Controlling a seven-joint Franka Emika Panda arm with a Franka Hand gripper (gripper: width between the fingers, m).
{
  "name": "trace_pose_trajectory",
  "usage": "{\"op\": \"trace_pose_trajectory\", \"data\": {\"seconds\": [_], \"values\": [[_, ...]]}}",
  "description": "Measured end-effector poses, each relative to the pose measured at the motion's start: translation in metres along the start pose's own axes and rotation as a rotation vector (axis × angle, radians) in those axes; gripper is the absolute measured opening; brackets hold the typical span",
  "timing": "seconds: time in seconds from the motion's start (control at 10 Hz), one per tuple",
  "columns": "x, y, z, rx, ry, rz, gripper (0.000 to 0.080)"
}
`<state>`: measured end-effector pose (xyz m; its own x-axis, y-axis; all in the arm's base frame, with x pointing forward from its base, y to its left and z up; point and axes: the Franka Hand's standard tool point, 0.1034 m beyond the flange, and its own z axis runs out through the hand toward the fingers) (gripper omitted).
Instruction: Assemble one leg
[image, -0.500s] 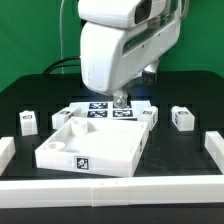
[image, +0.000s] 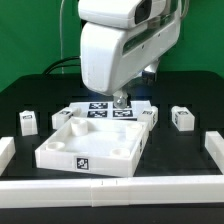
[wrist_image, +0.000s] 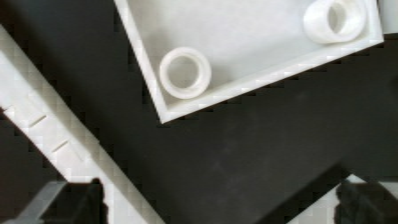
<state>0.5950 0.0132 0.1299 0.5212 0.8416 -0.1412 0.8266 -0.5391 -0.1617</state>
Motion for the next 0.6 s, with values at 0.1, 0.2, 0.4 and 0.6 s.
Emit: {"op": "trace_pose_trajectory", "data": {"seconds": [0.1,0.2,0.4,0.6], "values": [[0.0,-0.0001,0.0001,0.0,0.0,0.0,0.065],[-0.0001,-0.0001,0.0002,0.0,0.0,0.0,0.065],[-0.0004,-0.0003,0.0,0.0,0.0,0.0,0.065],[-0.0088,-0.0018,0.0013,-0.058,0.041,-0.086,0.065]]}}
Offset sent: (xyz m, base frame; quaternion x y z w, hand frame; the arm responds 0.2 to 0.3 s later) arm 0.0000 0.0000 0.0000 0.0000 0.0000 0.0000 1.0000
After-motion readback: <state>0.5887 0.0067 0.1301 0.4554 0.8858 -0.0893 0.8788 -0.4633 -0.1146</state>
